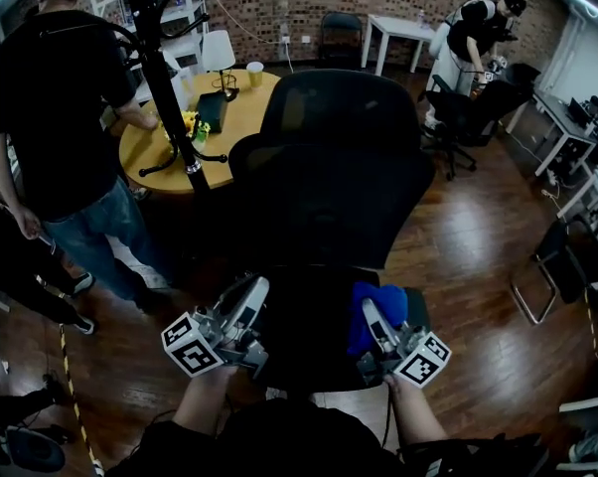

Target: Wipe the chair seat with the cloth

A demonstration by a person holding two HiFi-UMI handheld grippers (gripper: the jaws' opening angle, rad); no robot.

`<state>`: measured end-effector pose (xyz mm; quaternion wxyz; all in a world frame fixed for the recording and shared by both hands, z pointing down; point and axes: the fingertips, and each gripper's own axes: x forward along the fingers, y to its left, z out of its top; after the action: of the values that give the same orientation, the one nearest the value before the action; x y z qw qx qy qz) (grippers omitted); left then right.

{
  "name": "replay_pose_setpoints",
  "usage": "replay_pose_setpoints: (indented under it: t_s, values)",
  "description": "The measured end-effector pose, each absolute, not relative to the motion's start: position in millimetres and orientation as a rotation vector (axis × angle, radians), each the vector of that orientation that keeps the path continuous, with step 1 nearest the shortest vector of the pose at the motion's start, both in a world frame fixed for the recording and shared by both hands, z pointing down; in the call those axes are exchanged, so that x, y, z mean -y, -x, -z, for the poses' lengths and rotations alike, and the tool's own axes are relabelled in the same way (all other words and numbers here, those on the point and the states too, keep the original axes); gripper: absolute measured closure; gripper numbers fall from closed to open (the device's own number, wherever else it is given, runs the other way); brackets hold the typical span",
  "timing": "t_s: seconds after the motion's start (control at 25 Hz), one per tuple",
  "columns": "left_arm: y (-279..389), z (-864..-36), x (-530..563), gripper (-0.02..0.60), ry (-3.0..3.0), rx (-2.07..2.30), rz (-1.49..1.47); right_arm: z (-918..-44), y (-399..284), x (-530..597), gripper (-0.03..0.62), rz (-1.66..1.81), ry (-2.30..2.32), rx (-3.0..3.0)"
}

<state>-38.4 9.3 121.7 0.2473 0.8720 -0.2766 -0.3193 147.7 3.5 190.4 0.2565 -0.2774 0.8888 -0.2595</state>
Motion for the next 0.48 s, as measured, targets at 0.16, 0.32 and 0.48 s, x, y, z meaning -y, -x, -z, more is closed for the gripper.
replay_pose_setpoints:
  t_s: [0.16,0.32,0.48]
  values:
    - [53,-106,-35,0.592,-2.420,0.739,0.907,-127,-138,-42,0.559,0.531,0.634,-2.441]
    - [57,-112,-51,0.592,-2.425,0.719,0.903,-133,-129,-59,0.559,0.498,0.651,-2.492]
    - [56,-114,-48,0.592,-2.421,0.699,0.905,-143,-123,-60,0.559,0.516,0.673,-2.491]
